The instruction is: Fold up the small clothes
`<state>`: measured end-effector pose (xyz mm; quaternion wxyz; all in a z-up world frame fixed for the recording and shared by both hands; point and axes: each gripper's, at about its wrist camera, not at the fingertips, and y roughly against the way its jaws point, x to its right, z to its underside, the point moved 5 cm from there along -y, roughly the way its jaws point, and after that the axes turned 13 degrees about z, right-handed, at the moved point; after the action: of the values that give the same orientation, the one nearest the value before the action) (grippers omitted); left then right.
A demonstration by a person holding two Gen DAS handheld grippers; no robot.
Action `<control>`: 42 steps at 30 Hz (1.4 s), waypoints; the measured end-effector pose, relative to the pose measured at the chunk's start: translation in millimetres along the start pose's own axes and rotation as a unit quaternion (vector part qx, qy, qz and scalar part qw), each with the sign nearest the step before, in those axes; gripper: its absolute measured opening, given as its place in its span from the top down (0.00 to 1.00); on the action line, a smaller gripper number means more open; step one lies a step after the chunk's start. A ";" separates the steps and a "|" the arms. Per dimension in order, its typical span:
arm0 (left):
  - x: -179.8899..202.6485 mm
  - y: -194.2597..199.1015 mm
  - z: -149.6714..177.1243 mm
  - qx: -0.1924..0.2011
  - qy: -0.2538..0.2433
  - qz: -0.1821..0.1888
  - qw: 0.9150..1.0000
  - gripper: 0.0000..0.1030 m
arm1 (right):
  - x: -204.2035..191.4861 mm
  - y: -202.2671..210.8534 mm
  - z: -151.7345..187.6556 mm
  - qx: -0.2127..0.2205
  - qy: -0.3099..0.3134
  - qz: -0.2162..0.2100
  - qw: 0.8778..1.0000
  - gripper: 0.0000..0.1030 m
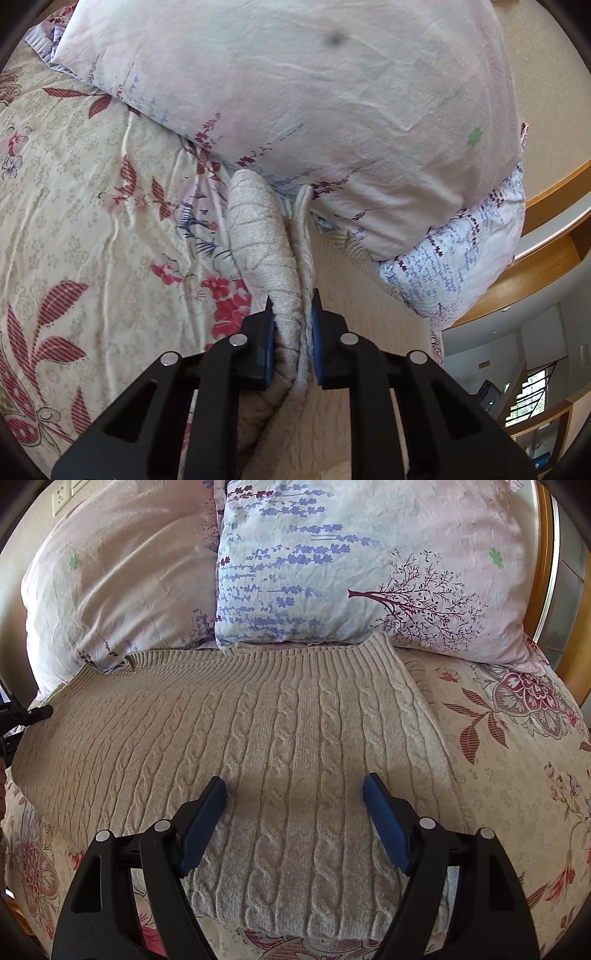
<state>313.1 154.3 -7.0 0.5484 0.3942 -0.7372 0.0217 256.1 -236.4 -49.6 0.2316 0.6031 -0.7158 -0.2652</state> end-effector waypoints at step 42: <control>215.7 -250.1 138.3 -0.183 0.047 0.205 0.960 0.77 | 147.7 46.0 37.6 0.014 -0.173 -0.028 0.984 0.24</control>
<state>336.0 -202.2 15.9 0.6288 0.1266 -0.7670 0.0170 173.1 -372.2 -45.8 0.0880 0.5713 -0.7316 -0.3616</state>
